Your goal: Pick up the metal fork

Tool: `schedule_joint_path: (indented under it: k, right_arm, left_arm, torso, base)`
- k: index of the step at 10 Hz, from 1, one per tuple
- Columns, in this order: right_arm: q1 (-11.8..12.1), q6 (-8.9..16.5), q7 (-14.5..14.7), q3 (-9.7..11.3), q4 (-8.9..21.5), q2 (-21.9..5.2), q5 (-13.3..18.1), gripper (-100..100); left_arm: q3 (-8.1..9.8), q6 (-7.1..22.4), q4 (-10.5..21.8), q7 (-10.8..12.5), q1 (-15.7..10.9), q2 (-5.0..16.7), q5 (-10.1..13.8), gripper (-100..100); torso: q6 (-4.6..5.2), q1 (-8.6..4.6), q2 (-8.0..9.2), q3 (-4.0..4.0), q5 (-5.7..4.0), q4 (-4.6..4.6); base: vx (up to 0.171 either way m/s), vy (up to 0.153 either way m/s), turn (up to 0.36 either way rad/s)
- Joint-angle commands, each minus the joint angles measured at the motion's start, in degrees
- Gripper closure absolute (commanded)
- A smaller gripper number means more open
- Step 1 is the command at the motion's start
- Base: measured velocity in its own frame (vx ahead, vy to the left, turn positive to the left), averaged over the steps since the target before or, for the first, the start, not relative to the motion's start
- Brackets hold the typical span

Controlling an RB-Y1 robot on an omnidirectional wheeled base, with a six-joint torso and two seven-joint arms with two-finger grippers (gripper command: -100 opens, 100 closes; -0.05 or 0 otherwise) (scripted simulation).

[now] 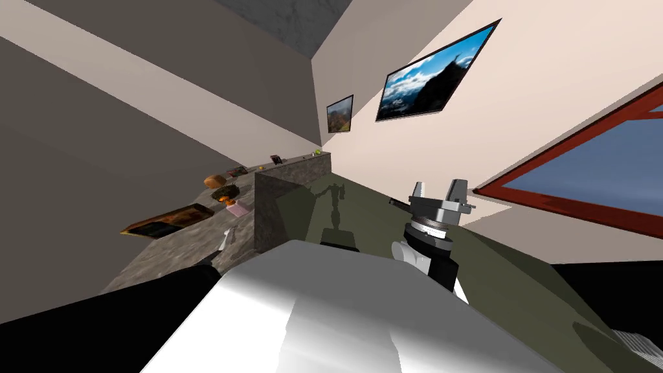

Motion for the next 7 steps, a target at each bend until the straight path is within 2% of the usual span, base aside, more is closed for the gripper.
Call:
schedule_joint_path:
  k: [1,4,7]
  right_arm:
    - [0.00,0.00,0.00,0.00,0.00,0.00,0.00,0]
    - [0.00,0.00,0.00,-0.01,0.00,-0.01,0.00,0]
    - [0.00,0.00,0.00,-0.01,0.00,-0.01,0.00,0]
  left_arm:
    - [0.24,2.04,1.01,0.50,2.65,0.78,0.20,-100]
    - [0.11,5.34,2.92,1.52,5.91,1.76,0.29,-100]
    - [-0.49,8.18,4.07,2.41,8.03,1.83,0.03,-100]
  torso:
    - [0.00,0.00,0.00,0.00,0.00,0.00]
    - [0.00,0.27,-0.01,-0.01,0.06,0.00]
    - [-0.01,0.27,0.00,0.00,0.07,0.01]
  base:
    - [0.011,0.103,-0.405]
    - [-0.007,0.129,-0.401]
    - [-0.023,0.128,-0.380]
